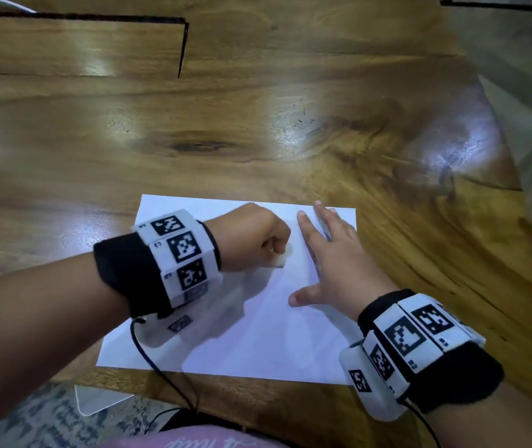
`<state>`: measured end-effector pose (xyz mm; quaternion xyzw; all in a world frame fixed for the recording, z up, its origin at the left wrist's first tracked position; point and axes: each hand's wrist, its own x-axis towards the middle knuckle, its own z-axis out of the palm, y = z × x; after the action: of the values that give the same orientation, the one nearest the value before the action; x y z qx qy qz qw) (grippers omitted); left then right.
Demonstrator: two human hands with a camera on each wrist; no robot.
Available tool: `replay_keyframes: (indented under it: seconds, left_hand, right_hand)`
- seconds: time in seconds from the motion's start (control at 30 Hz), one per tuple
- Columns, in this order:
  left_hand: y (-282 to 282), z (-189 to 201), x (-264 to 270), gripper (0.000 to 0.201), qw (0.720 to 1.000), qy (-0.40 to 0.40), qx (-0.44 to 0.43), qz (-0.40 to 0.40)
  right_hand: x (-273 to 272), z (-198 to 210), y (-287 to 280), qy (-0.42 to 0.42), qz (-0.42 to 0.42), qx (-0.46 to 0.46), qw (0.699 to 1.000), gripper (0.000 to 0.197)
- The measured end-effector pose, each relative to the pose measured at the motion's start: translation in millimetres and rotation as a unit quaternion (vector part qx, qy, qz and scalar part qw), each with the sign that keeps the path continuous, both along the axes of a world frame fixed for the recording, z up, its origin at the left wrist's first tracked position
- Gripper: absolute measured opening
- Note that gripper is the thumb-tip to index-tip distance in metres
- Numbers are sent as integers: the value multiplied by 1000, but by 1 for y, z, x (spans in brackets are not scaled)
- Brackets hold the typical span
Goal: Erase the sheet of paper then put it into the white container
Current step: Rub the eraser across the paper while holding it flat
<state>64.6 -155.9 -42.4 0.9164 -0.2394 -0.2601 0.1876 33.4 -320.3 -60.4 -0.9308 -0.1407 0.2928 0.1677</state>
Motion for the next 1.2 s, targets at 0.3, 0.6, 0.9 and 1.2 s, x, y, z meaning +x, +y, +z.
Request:
replay_keyframes:
  seconds: [0.3, 0.6, 0.9, 1.2]
  left_hand:
    - [-9, -1, 11, 6, 997, -43, -32, 63]
    - [3, -5, -28, 7, 999, -42, -25, 11]
    - [-22, 12, 33, 12, 992, -45, -9, 120]
    - [-6, 0, -5, 5, 998, 26, 17, -53]
  right_hand:
    - [-1, 0, 1, 0, -1, 5, 1000, 124]
    - [1, 8, -4, 28, -10, 2, 1000, 125]
    - [0, 9, -2, 31, -9, -23, 999, 129]
    - [-2, 5, -5, 25, -12, -10, 1000, 129]
